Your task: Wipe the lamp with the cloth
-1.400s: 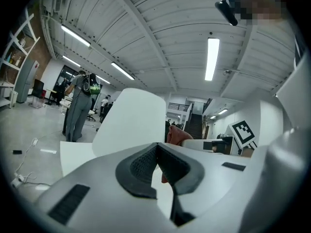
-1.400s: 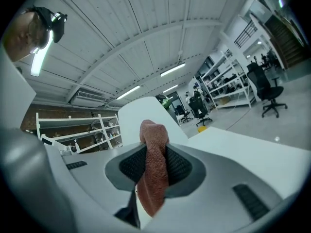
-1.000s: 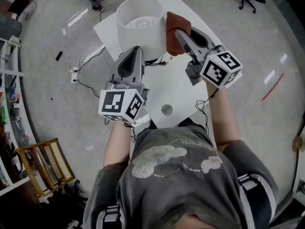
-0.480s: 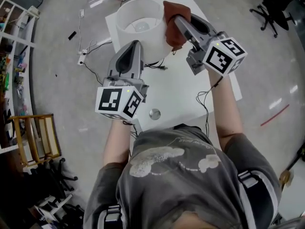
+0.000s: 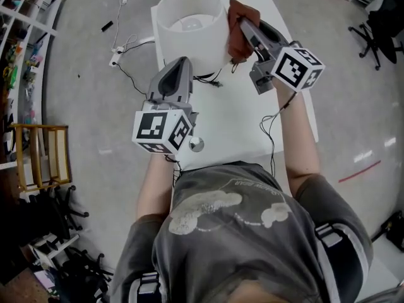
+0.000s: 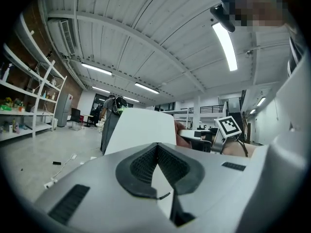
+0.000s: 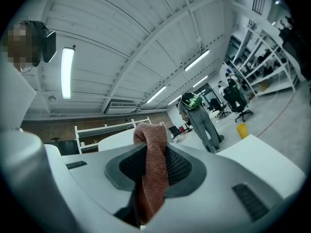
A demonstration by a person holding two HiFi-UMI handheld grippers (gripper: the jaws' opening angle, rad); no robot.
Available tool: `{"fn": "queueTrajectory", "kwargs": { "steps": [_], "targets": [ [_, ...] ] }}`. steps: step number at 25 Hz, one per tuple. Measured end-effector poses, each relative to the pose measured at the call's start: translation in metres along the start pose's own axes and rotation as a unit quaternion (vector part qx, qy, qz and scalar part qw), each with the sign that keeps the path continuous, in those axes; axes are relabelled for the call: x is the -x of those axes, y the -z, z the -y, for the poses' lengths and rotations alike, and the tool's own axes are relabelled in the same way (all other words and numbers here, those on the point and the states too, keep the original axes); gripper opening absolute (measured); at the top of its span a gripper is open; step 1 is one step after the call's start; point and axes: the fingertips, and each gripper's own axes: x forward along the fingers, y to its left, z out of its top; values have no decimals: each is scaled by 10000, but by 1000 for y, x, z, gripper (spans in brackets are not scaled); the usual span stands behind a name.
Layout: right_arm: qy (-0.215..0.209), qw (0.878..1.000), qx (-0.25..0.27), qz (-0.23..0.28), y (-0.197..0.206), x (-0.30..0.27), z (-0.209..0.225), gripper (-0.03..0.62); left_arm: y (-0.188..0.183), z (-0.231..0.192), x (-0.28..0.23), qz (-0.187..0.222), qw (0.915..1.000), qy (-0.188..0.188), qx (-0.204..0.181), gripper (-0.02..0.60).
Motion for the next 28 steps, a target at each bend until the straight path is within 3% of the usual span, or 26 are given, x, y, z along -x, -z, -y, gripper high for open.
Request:
{"fn": "queueTrajectory", "kwargs": {
  "steps": [9,16,22,28],
  "targets": [
    [318,9967,-618,-419,75,17,25,86,51,-13,18,-396,9987,-241,212,6],
    [682,9928,-685,-708,116,28,35,86,80,-27,23,-688,9967,-190,377,6],
    [1107,9910,-405,-632,110,38,30,86,73,-37,13,-711,9967,160,347,6],
    [1287,9913,-115,-262,79,41,11,86,56,-44,-6,-659,9958,554,303,6]
  ]
}}
